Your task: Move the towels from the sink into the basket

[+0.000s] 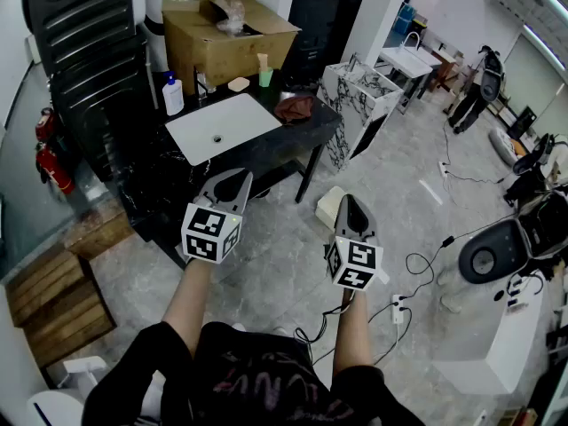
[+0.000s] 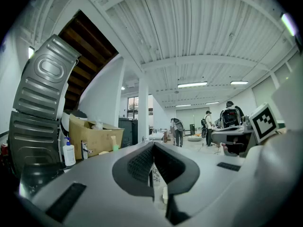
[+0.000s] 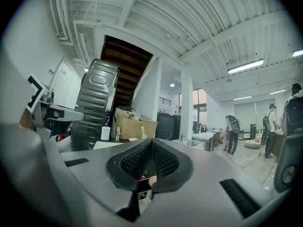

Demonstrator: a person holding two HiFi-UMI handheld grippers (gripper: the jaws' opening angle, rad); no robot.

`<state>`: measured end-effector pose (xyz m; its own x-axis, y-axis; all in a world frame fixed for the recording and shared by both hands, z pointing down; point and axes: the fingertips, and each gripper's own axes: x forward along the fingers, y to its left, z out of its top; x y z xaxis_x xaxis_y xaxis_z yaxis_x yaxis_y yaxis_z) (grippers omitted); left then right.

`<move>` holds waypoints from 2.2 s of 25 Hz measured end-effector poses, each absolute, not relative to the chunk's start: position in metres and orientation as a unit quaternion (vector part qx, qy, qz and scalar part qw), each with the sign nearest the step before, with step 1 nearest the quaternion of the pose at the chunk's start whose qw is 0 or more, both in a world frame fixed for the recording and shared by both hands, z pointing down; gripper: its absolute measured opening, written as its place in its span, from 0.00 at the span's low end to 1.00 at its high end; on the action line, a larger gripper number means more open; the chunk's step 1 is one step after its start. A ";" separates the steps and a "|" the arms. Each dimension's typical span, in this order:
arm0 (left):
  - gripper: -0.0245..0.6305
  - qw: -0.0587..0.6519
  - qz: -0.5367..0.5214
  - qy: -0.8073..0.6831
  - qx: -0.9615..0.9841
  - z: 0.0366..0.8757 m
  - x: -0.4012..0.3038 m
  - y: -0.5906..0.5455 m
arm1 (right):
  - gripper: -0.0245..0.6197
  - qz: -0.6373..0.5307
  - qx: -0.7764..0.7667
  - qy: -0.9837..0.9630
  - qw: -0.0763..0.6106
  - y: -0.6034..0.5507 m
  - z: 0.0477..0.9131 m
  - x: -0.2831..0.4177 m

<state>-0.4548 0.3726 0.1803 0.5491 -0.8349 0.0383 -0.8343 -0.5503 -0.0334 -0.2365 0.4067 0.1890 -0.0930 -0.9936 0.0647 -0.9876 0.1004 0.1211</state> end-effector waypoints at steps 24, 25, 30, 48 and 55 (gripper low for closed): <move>0.06 -0.005 -0.039 0.462 -0.886 0.200 -0.459 0.373 | 0.06 -0.014 0.676 -0.733 0.075 0.405 0.205 -0.245; 0.06 -0.006 -0.039 0.461 -0.886 0.201 -0.458 0.372 | 0.06 -0.014 0.676 -0.733 0.076 0.404 0.206 -0.245; 0.06 -0.007 -0.041 0.460 -0.887 0.206 -0.456 0.363 | 0.06 -0.017 0.676 -0.733 0.080 0.392 0.210 -0.244; 0.06 -0.017 -0.079 0.465 -0.882 0.242 -0.388 0.203 | 0.06 0.014 0.661 -0.747 0.067 0.223 0.240 -0.182; 0.06 -0.022 -0.095 0.477 -0.873 0.245 -0.339 0.114 | 0.06 0.024 0.647 -0.759 0.070 0.127 0.245 -0.133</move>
